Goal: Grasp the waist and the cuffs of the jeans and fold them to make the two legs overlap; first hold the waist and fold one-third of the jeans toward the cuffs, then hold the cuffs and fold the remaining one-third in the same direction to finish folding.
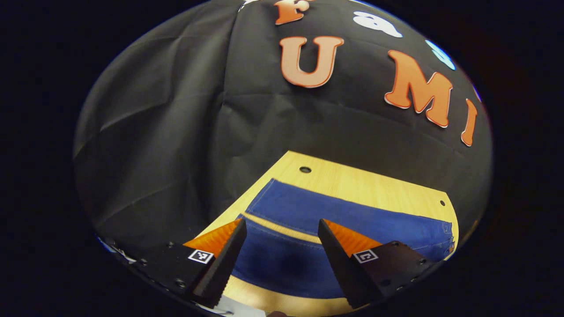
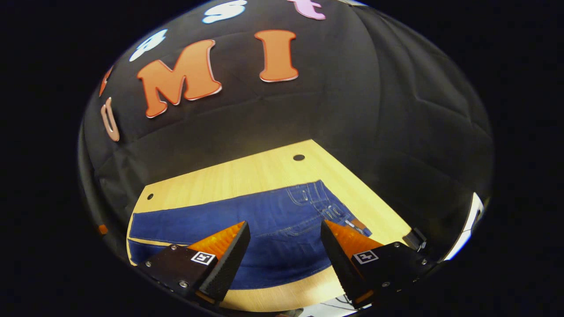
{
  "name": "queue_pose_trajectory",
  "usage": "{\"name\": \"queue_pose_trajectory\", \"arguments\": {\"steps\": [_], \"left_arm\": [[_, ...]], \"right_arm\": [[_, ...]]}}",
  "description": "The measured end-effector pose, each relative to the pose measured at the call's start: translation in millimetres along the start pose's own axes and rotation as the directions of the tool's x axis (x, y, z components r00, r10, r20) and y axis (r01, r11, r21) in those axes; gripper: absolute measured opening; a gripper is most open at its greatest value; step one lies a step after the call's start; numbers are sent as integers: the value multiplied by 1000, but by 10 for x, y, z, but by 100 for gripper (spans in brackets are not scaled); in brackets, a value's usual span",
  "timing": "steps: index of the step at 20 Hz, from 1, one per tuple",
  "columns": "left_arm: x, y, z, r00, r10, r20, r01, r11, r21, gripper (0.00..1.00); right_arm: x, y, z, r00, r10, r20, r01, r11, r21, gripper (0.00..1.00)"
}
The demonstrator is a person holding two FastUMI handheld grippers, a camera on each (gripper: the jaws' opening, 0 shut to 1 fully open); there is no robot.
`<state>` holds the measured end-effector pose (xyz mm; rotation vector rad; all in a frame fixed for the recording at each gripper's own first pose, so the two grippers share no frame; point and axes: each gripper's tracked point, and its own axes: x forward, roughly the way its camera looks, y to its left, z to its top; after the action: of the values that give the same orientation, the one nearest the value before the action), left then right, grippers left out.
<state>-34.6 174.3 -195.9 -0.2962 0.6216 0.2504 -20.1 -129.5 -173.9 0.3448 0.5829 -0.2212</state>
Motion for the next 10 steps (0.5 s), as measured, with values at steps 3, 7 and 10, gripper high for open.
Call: {"name": "queue_pose_trajectory", "arguments": {"steps": [3, 7, 10], "left_arm": [[68, 145, -240, 994, -14, -109, 2, 994, -111, 97], [168, 294, -600, 968, -48, -246, -20, 964, -265, 98], [227, 416, -843, 945, -74, -317, -53, 925, -376, 98]], "right_arm": [[102, -176, -258, 994, 18, -104, 0, 985, 175, 98], [249, -393, -509, 978, 20, -205, 39, 958, 282, 98], [328, -452, -626, 965, 31, -259, 51, 952, 301, 98]]}}
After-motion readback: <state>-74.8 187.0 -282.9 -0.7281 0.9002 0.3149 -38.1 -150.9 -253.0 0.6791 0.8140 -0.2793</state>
